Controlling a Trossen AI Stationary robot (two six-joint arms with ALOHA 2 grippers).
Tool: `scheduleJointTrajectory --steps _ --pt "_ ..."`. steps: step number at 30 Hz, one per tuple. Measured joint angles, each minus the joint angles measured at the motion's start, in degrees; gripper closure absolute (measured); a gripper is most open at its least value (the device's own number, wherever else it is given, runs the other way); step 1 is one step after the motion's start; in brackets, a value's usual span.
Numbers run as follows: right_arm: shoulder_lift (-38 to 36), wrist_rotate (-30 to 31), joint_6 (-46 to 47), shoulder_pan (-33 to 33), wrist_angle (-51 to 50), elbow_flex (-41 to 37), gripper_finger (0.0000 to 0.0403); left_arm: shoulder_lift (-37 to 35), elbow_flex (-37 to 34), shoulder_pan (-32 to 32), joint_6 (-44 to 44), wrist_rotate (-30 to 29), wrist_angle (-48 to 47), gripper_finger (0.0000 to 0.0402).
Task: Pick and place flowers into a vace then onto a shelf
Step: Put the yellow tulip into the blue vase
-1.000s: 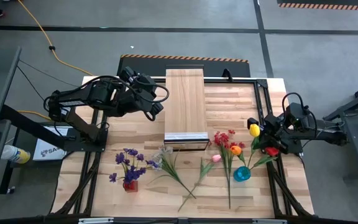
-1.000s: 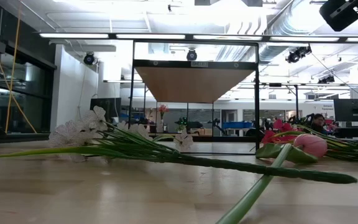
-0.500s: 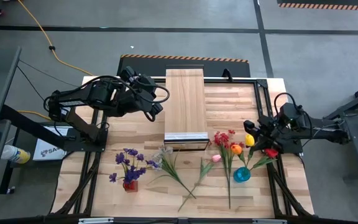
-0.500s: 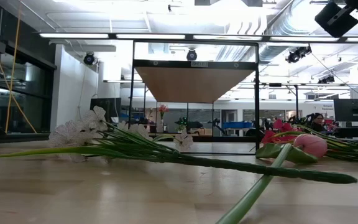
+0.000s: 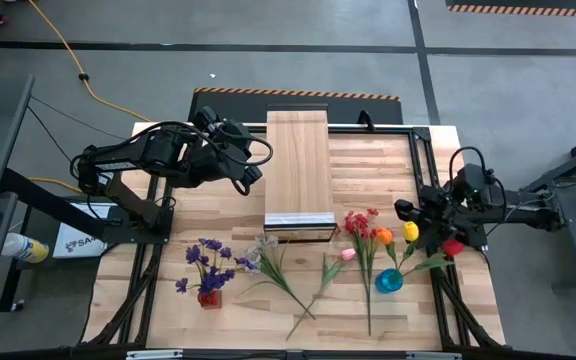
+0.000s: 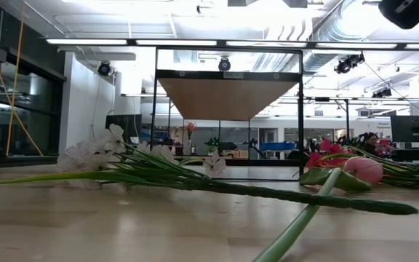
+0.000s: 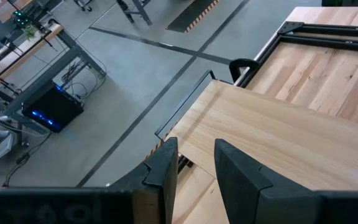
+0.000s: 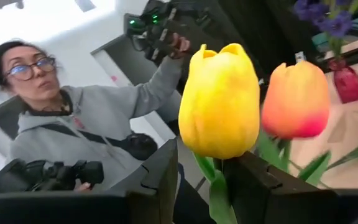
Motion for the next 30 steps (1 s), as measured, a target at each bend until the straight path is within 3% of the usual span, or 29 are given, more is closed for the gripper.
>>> scheduleJointTrajectory --steps 9,20,30 --pt "0.0 1.6 0.2 0.0 -3.6 0.0 0.0289 0.0 0.0 0.0 2.3 0.0 0.0 0.0263" --pt "0.0 -0.9 6.5 0.0 -7.4 0.0 0.0289 0.0 0.0 0.0 3.0 0.0 0.0 0.0263" --pt "0.0 0.3 5.1 0.0 -12.5 0.0 0.0289 0.0 0.0 0.0 3.0 0.0 0.0 0.0263"
